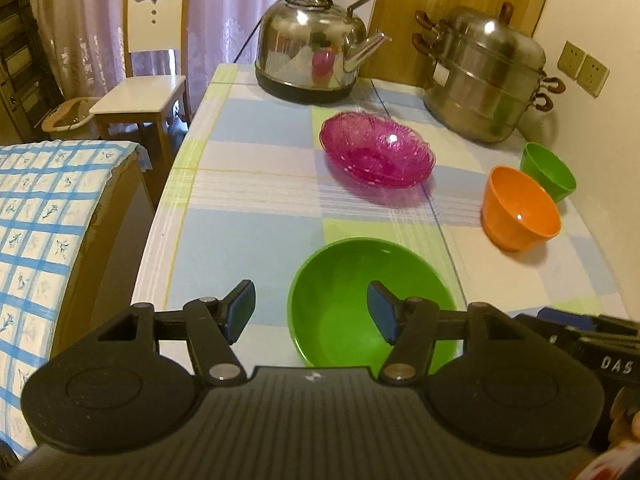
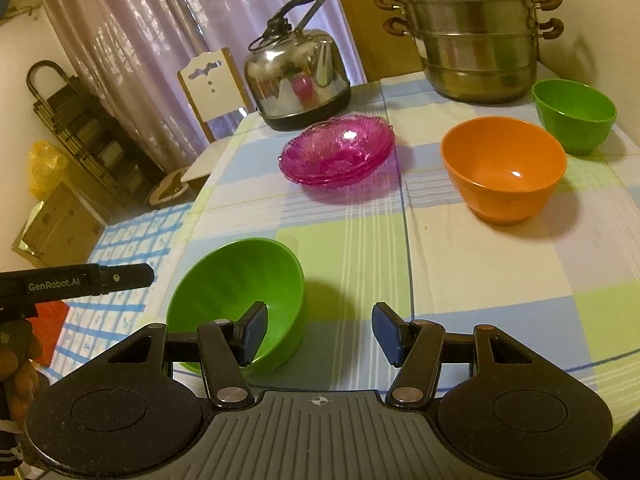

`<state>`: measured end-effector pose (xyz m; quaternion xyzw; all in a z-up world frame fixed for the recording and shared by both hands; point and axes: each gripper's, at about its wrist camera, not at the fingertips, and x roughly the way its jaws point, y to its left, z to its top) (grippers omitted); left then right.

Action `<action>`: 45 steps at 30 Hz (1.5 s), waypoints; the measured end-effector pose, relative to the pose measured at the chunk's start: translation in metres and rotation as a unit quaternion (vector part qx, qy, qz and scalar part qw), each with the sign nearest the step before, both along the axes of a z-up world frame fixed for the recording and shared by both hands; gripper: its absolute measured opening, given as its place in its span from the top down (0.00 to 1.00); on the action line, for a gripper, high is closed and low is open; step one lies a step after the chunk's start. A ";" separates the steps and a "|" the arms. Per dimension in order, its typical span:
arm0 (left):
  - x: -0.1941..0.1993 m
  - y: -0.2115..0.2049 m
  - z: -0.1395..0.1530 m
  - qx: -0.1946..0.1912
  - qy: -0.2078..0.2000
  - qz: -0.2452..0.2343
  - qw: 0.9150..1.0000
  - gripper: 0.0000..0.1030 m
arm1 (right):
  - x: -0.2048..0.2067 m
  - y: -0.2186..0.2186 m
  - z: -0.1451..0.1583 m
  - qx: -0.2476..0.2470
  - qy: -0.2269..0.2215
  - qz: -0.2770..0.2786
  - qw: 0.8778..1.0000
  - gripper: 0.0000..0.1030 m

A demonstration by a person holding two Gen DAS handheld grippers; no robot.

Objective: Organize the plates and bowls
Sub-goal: 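Move both tools to the rim of the large green bowl, then close the left gripper on the green bowl rim while the right gripper closes on it too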

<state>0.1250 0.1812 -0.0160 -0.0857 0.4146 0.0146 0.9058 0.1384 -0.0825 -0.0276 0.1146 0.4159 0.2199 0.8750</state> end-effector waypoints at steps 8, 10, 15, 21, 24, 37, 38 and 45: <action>0.016 0.010 -0.027 -0.012 0.017 -0.006 1.000 0.51 | 0.018 0.014 -0.015 -0.010 0.016 0.015 1.000 0.43; 0.018 0.012 -0.032 -0.017 0.019 -0.005 1.000 0.53 | 0.023 0.020 -0.019 -0.012 0.020 0.022 0.999 0.44; 0.021 0.017 -0.044 -0.030 0.021 0.000 0.999 0.59 | 0.035 0.031 -0.033 -0.014 0.034 0.030 0.999 0.44; 0.026 0.017 -0.053 -0.031 0.029 -0.003 0.999 0.65 | 0.044 0.041 -0.046 -0.016 0.049 0.039 0.998 0.58; 0.027 0.017 -0.056 -0.029 0.032 -0.004 0.999 0.67 | 0.045 0.043 -0.051 -0.017 0.055 0.042 0.997 0.64; 0.027 0.016 -0.064 -0.030 0.039 -0.005 0.999 0.86 | 0.047 0.053 -0.057 -0.013 0.064 0.054 0.996 0.84; 0.027 0.016 -0.064 -0.031 0.039 -0.006 0.999 0.87 | 0.047 0.053 -0.057 -0.014 0.063 0.054 0.996 0.84; 0.026 0.010 -0.059 -0.019 0.037 -0.003 0.999 0.92 | 0.047 0.053 -0.057 -0.014 0.066 0.049 0.997 0.85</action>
